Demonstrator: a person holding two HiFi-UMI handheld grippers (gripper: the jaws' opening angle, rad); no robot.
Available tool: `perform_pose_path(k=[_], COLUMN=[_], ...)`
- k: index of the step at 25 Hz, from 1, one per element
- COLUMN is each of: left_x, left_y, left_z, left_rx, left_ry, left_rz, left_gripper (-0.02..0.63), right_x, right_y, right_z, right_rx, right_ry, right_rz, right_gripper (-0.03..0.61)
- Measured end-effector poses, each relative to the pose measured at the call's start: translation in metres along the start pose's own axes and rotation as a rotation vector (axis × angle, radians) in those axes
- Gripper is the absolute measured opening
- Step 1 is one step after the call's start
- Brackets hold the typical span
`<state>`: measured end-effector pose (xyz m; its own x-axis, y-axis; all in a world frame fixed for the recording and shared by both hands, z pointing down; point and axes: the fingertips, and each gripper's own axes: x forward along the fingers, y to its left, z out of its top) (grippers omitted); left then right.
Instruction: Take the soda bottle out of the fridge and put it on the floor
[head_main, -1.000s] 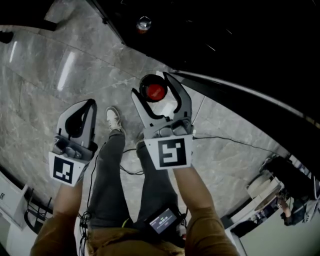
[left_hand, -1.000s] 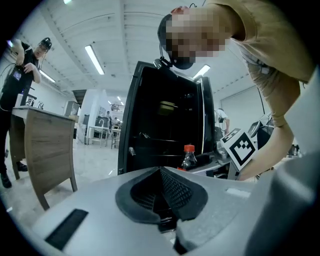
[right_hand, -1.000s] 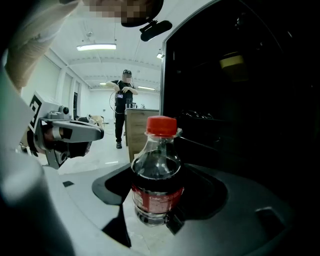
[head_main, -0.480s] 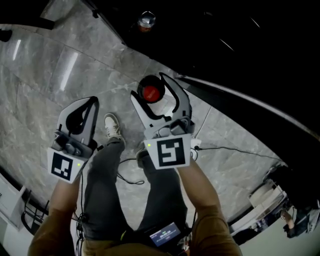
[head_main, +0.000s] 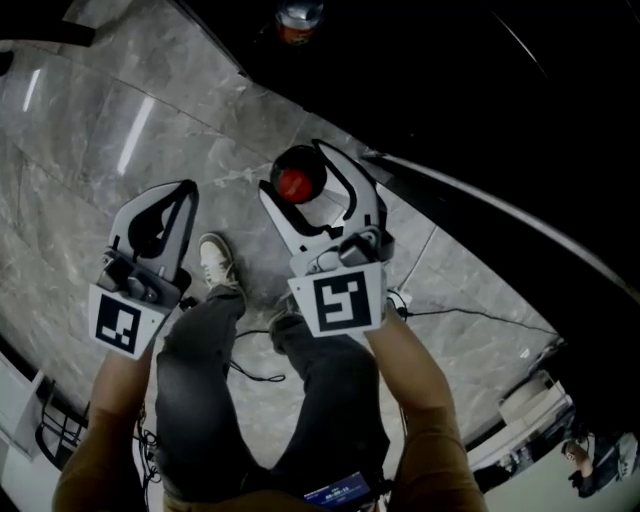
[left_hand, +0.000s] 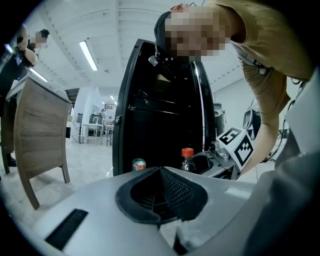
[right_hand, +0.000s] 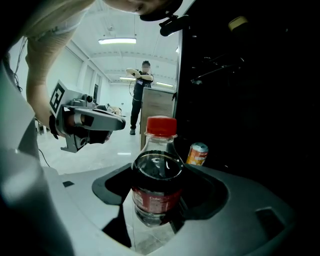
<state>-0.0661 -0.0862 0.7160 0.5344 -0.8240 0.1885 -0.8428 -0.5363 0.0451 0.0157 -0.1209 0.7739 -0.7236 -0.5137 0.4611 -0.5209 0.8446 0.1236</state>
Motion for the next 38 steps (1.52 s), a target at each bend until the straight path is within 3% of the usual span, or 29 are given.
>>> perform_pose_path(k=[8, 15, 22, 30, 38], left_x=[0.023, 0.038, 0.057, 0.072, 0.082], left_y=[0.002, 0.014, -0.001, 0.019, 0.021], left_z=[-0.06, -0.11, -0.174, -0.217, -0.252], left_rx=[-0.054, 0.032, 0.123, 0.055, 0.064], left_ry=[0.01, 0.024, 0.087, 0.079, 0.093], left_rz=[-0.072, -0.089, -0.188, -0.169, -0.184], left_gripper=[0.002, 0.002, 0.002, 0.002, 0.002], right_x=[0.039, 0.066, 0.1, 0.133, 0.155], right_y=[0.001, 0.002, 0.01, 0.019, 0.032], right_z=[-0.053, -0.081, -0.13, -0.169, -0.205], right_rx=[-0.037, -0.092, -0.102, -0.078, -0.042], right_ry=[-0.001, -0.032, -0.024, -0.052, -0.013], right_rz=[0.012, 0.027, 0.069, 0.088, 0.083], right_gripper=[0.304, 0.304, 0.304, 0.304, 0.304])
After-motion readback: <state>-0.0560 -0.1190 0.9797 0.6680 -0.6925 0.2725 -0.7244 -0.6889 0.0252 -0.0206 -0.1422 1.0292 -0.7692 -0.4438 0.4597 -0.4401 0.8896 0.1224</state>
